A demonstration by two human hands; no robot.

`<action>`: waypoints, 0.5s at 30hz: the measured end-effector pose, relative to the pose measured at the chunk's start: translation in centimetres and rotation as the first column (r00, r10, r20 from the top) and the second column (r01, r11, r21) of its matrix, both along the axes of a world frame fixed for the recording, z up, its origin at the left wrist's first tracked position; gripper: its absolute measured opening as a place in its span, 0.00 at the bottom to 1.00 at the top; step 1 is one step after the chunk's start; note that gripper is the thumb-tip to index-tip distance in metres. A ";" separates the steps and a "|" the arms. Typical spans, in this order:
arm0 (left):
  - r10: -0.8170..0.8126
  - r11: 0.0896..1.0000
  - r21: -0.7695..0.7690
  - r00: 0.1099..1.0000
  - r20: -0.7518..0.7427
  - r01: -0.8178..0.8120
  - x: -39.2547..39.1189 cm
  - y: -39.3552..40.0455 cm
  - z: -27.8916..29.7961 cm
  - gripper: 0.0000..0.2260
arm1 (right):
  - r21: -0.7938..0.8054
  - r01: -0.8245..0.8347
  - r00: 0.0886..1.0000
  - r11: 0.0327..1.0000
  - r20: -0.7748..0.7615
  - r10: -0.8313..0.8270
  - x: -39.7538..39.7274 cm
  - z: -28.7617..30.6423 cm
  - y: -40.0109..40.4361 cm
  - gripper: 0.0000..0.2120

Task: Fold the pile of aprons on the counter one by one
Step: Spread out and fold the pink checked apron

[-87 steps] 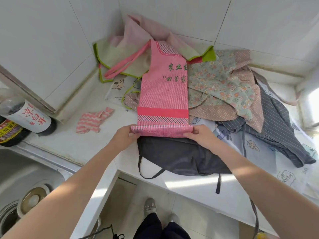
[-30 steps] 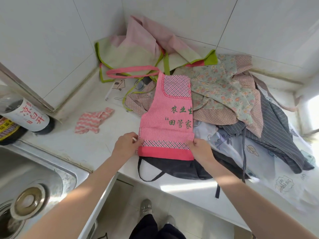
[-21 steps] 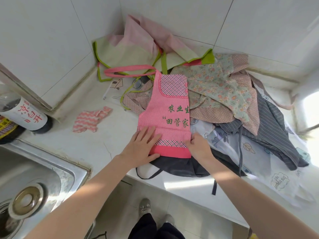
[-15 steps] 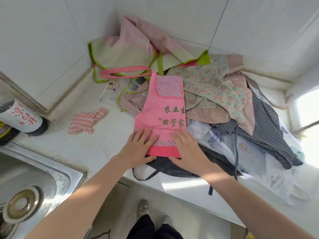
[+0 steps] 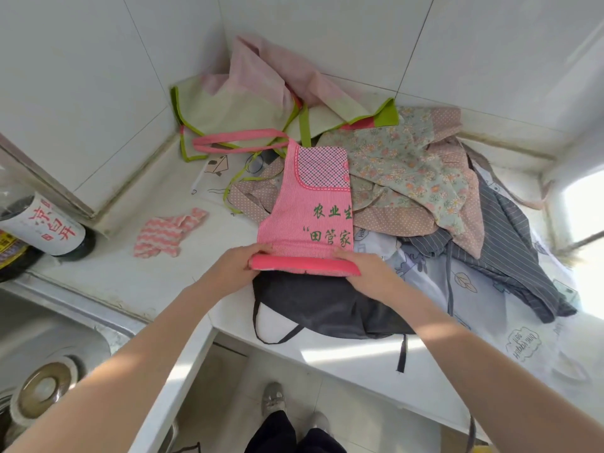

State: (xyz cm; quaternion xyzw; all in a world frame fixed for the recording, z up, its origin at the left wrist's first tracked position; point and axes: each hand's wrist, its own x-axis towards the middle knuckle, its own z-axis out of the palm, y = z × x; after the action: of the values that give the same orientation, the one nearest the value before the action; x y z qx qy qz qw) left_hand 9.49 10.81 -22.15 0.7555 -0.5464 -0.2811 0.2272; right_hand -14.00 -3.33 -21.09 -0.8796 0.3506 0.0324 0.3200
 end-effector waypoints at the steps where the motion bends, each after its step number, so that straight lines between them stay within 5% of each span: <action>1: 0.050 0.998 -0.032 0.998 -0.042 -0.052 0.2 -0.1 0.4 0.11 | 0.017 0.067 0.997 0.998 0.027 -0.067 0.2 0.8 -0.3 0.18; 3: 0.106 0.991 -0.067 0.987 -0.120 -0.115 0.3 -0.2 1.2 0.06 | 0.070 0.166 0.981 0.984 0.088 -0.172 0.5 2.1 -0.7 0.08; 5: 0.163 0.981 -0.075 0.970 -0.179 -0.179 -0.1 -0.2 1.7 0.05 | 0.183 0.263 0.948 0.947 0.132 -0.289 0.3 3.0 -0.5 0.09; 9: 0.294 0.956 0.027 0.947 -0.132 -0.293 -1.9 0.7 0.5 0.10 | 0.441 0.397 0.900 0.805 -0.015 -0.436 -0.5 1.2 1.3 0.07; 15: 0.344 0.933 0.092 0.936 0.071 -0.349 -3.3 1.6 0.1 0.11 | 0.324 0.495 0.865 0.806 -0.098 -0.492 -0.3 -0.8 1.9 0.13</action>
State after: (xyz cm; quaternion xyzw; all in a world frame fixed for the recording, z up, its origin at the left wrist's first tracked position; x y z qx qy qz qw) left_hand 6.20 12.38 -22.07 0.8580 -0.3954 -0.2440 0.2192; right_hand -14.25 -1.44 -21.89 -0.6897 0.5574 0.0119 0.4620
